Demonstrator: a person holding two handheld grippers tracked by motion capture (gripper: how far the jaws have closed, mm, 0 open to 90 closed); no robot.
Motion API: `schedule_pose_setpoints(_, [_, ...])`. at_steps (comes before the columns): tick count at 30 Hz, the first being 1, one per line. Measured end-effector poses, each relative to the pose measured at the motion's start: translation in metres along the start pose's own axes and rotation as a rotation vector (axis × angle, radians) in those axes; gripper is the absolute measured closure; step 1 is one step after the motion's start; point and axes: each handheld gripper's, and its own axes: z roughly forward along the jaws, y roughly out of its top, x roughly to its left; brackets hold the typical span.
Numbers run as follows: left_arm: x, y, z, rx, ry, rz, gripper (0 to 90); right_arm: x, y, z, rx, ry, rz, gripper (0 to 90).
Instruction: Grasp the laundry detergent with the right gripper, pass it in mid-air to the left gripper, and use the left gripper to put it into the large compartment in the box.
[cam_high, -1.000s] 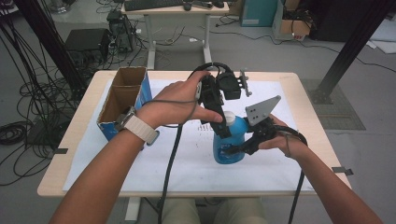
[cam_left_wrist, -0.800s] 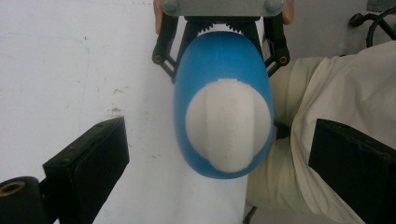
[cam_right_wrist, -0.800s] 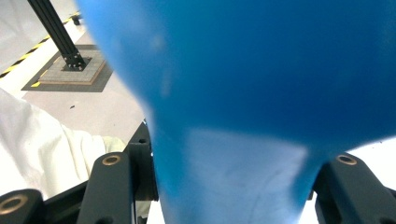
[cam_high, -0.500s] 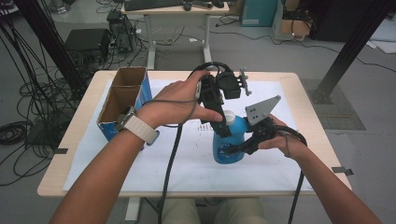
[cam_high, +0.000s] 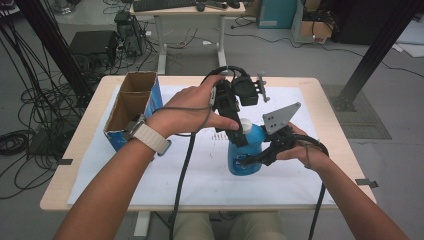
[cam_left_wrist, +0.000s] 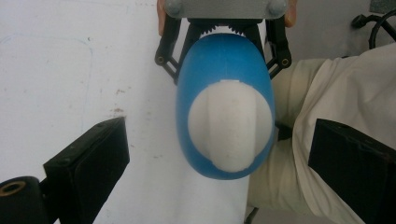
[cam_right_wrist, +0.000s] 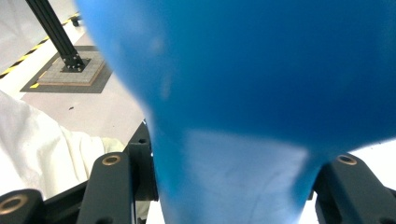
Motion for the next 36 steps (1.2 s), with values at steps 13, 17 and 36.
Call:
schedule_pose_setpoints(13, [-0.0006, 0.0005, -0.0004, 0.001, -0.001, 0.001, 5.7, -0.0002, 0.0001, -0.001, -0.004, -0.002, 0.004, 43.5])
schedule_pose_setpoints(17, [-0.0004, 0.0004, -0.0006, 0.004, -0.003, 0.001, 5.7, -0.0003, 0.0001, -0.0006, -0.003, 0.0, 0.004, 43.5])
schedule_pose_setpoints(36, [-0.0008, -0.0001, -0.0011, 0.003, 0.001, -0.002, 5.9, -0.0013, 0.0003, -0.0003, -0.005, -0.003, 0.004, 43.4])
